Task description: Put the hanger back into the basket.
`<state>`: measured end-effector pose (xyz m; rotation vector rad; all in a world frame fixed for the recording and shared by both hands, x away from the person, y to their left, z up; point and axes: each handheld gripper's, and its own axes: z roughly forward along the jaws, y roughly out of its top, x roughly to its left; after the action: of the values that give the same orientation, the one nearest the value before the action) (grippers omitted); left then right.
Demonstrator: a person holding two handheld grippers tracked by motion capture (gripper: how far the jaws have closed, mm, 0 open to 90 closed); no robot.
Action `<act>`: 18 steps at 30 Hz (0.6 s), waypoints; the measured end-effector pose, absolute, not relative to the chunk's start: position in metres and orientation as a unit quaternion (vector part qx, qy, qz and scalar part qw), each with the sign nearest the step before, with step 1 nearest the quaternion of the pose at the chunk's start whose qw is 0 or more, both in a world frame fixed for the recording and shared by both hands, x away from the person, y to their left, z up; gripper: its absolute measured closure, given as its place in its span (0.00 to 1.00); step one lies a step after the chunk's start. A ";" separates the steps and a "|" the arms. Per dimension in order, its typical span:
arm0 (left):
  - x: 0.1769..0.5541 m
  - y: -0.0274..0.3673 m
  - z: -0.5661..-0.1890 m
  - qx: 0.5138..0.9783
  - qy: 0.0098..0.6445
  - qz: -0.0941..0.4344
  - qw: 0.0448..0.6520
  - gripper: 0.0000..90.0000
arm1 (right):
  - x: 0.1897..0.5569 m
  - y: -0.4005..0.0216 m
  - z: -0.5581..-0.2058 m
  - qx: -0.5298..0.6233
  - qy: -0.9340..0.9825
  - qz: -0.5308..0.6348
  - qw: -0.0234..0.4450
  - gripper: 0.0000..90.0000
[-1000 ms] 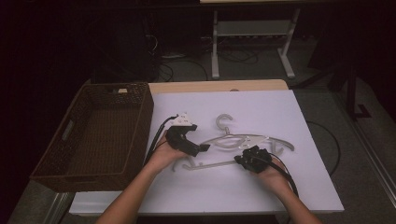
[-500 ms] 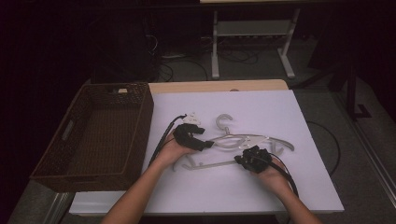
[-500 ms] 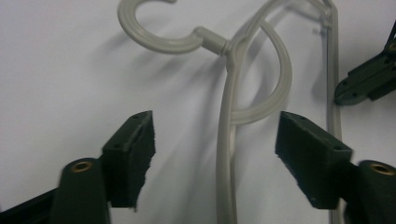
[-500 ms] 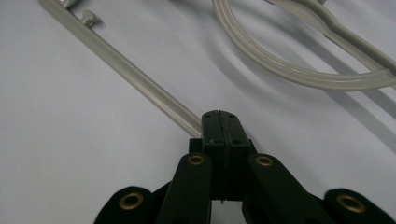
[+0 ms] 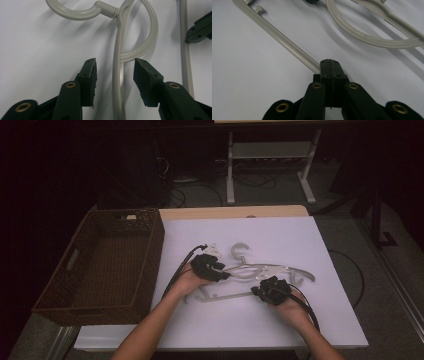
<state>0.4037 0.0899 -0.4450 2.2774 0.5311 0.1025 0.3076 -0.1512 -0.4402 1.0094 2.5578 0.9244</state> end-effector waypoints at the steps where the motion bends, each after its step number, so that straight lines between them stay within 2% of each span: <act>1: 0.404 0.090 -0.445 0.896 0.208 0.039 0.390 0.61 | 0.308 -0.151 -0.440 0.345 0.875 0.316 0.120 1.00; 18: 0.404 0.089 -0.448 0.898 0.206 0.032 0.388 0.85 | 0.307 -0.151 -0.440 0.346 0.875 0.316 0.120 1.00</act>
<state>0.4037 0.0888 -0.4483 2.2835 0.5242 0.0825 0.3074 -0.1513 -0.4402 1.0109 2.5572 0.9228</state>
